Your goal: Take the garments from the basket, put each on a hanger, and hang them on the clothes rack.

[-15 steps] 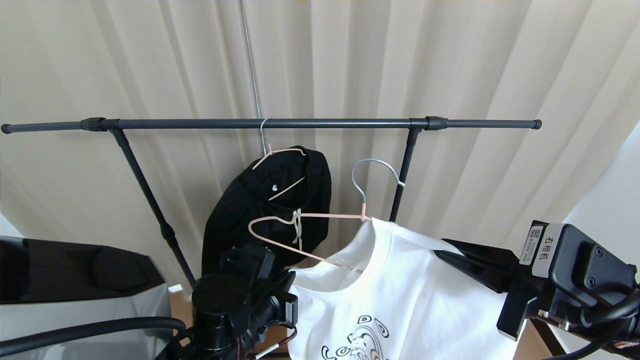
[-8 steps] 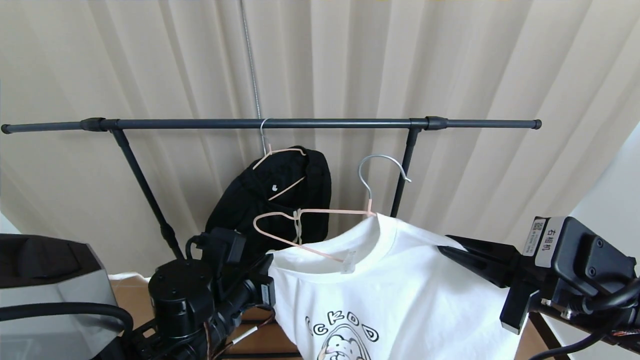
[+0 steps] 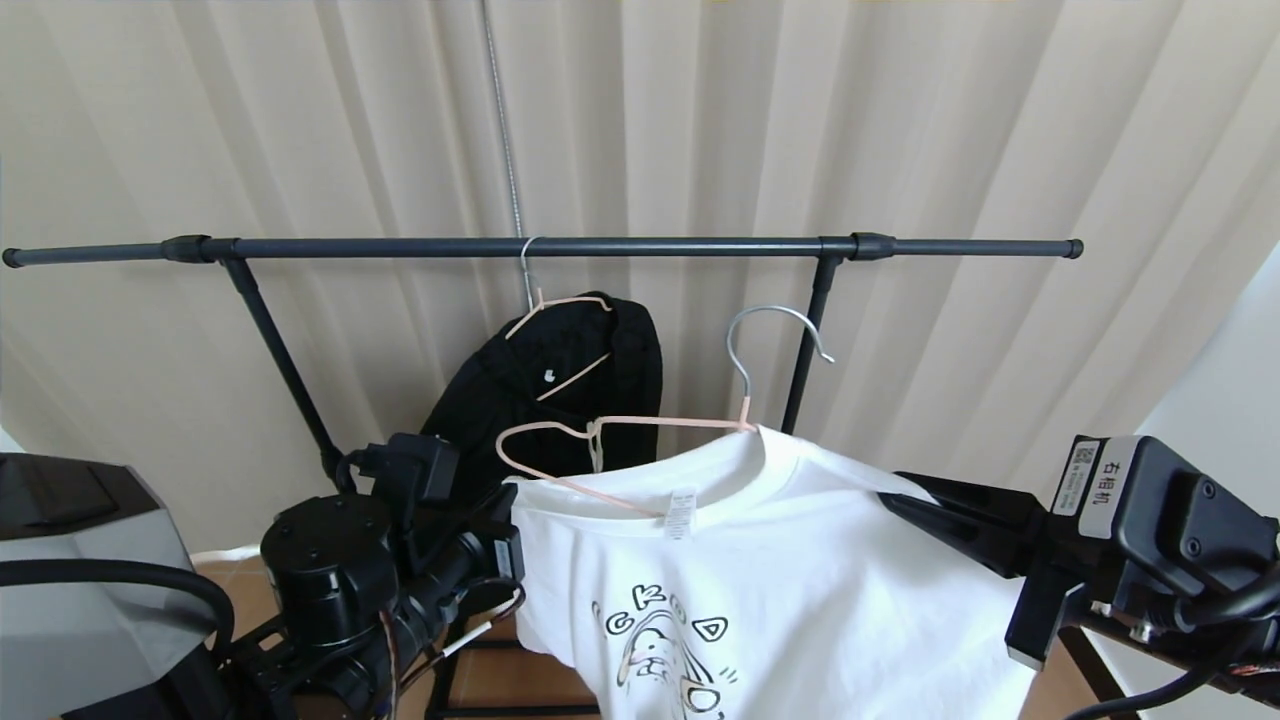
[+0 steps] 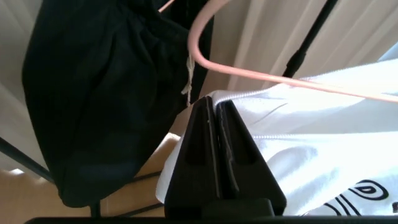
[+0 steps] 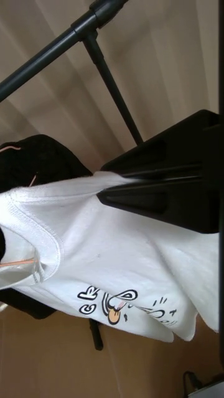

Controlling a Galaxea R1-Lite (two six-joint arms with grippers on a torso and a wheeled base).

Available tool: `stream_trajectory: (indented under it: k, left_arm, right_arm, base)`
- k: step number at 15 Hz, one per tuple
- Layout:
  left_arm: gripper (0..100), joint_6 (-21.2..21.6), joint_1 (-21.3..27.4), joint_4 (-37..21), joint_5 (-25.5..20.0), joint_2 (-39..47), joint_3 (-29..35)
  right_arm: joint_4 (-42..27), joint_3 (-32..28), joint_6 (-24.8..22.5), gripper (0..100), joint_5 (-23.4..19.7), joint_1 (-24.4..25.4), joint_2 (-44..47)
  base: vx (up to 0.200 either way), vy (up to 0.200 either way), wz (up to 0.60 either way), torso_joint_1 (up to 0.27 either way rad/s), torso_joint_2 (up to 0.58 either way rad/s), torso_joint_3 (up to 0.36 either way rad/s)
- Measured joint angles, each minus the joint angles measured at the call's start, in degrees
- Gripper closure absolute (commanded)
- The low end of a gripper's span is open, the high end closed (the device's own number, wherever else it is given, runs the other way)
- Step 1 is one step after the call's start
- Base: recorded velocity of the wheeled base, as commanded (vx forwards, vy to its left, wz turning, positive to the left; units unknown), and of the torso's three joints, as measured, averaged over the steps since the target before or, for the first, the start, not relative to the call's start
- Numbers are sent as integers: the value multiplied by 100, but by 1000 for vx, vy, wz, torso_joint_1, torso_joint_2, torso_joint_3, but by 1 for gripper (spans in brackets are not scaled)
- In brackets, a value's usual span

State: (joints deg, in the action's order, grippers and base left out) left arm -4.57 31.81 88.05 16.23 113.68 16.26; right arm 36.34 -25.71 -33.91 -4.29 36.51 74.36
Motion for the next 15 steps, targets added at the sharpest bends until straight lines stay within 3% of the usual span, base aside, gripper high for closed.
stream_trajectory:
  k: [8, 15]
  left_arm:
    - [100, 179, -367, -9, -13, -98, 137]
    - [100, 856, -151, -52, -13, -745, 182]
  right_arm:
    - [-27, 132, -13, 100, 17, -21, -96]
    - [-40, 177, -24, 100, 22, -41, -85]
  base:
    - [0, 0, 0, 0, 0, 0]
    - [0, 0, 0, 0, 0, 0]
